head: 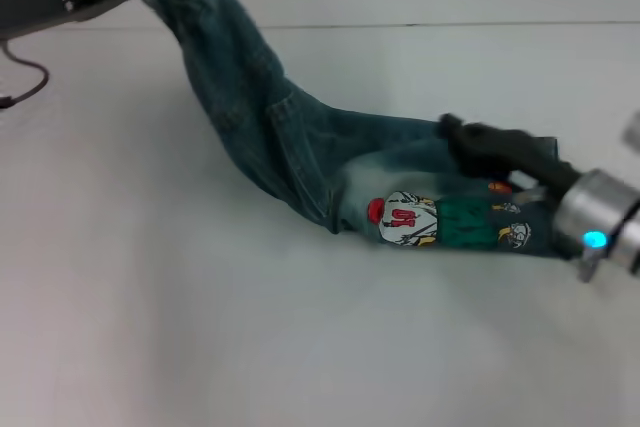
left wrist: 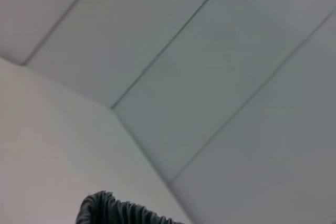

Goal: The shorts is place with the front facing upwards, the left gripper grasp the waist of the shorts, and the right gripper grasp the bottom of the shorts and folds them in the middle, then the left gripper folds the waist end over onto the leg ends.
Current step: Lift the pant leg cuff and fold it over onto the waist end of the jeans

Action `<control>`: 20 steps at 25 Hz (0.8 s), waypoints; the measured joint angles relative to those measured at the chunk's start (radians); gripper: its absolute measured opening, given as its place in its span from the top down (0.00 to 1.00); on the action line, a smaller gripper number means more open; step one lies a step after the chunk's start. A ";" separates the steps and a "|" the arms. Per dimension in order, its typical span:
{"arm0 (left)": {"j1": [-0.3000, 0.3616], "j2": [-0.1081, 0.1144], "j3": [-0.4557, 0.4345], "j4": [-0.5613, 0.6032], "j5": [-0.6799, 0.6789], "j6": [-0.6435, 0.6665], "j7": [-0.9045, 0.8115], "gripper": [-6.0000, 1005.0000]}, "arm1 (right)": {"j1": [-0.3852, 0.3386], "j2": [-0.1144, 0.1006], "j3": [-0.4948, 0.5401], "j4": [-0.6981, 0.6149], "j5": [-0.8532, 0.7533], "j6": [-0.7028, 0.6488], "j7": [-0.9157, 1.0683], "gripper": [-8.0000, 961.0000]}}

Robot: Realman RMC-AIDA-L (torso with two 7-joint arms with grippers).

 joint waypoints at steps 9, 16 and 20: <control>-0.039 -0.042 0.003 0.005 -0.032 0.052 -0.007 0.91 | 0.135 0.009 0.036 0.199 0.046 0.048 -0.173 0.99; -0.055 -0.061 0.013 -0.004 -0.038 0.057 0.002 0.91 | 0.300 0.018 0.044 0.301 -0.149 0.112 -0.164 0.98; -0.063 -0.065 0.021 -0.006 -0.043 0.067 0.003 0.91 | 0.381 0.020 0.102 0.360 -0.288 0.127 -0.151 0.99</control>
